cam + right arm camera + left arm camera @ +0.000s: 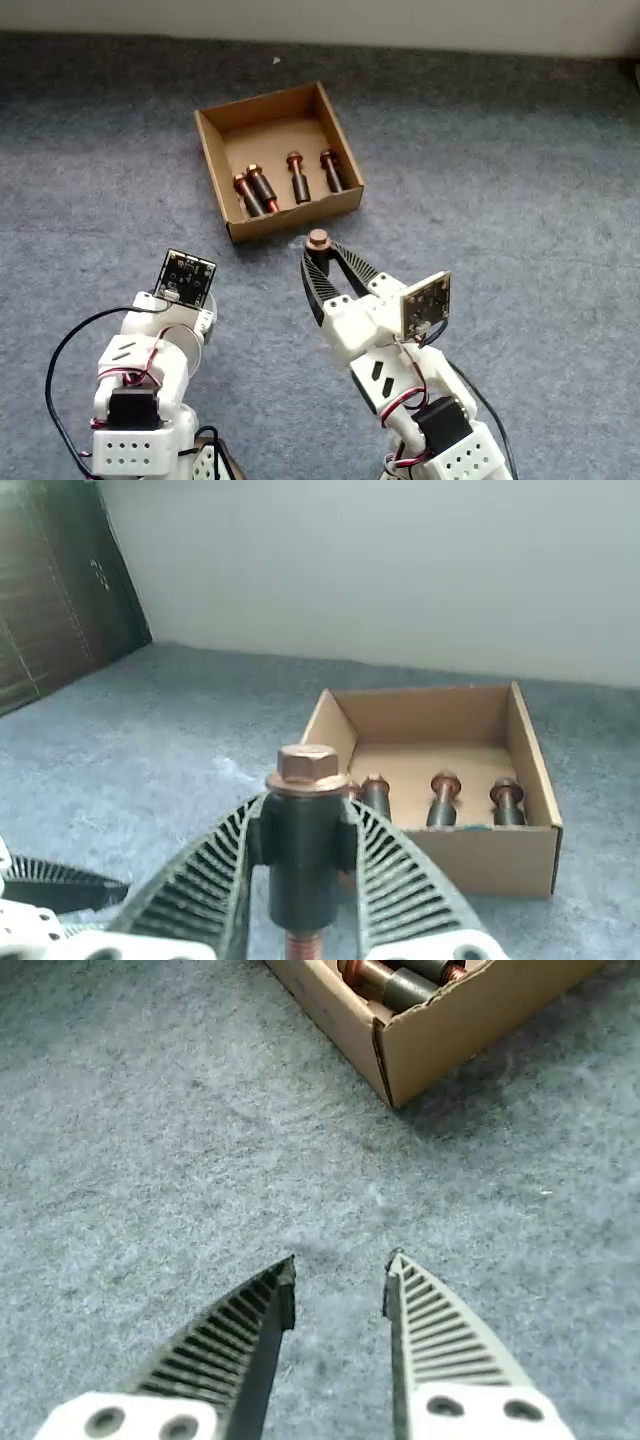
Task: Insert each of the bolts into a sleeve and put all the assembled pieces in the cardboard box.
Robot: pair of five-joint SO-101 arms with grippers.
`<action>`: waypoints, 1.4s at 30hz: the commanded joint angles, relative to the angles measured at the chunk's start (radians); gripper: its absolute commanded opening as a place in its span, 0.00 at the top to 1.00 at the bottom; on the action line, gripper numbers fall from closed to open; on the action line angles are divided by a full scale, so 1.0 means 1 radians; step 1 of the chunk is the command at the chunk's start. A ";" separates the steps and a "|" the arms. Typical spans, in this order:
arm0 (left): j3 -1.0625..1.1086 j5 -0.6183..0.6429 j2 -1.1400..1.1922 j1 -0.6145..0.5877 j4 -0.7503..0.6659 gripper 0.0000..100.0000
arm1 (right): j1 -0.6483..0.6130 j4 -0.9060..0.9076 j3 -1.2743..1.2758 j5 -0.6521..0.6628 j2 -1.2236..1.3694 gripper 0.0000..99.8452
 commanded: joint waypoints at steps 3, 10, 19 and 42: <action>0.016 -0.008 -0.007 0.012 -0.020 0.83 | 0.013 -0.186 -0.113 0.098 0.119 0.99; 0.016 -0.008 -0.007 0.010 -0.020 0.83 | 0.030 -0.400 -0.311 0.101 0.549 0.99; 0.016 -0.008 -0.005 0.010 -0.020 0.83 | 0.101 -0.751 -0.587 0.095 1.228 0.99; 0.016 -0.008 -0.005 0.010 -0.020 0.83 | 0.177 -0.848 -1.058 0.193 2.127 0.83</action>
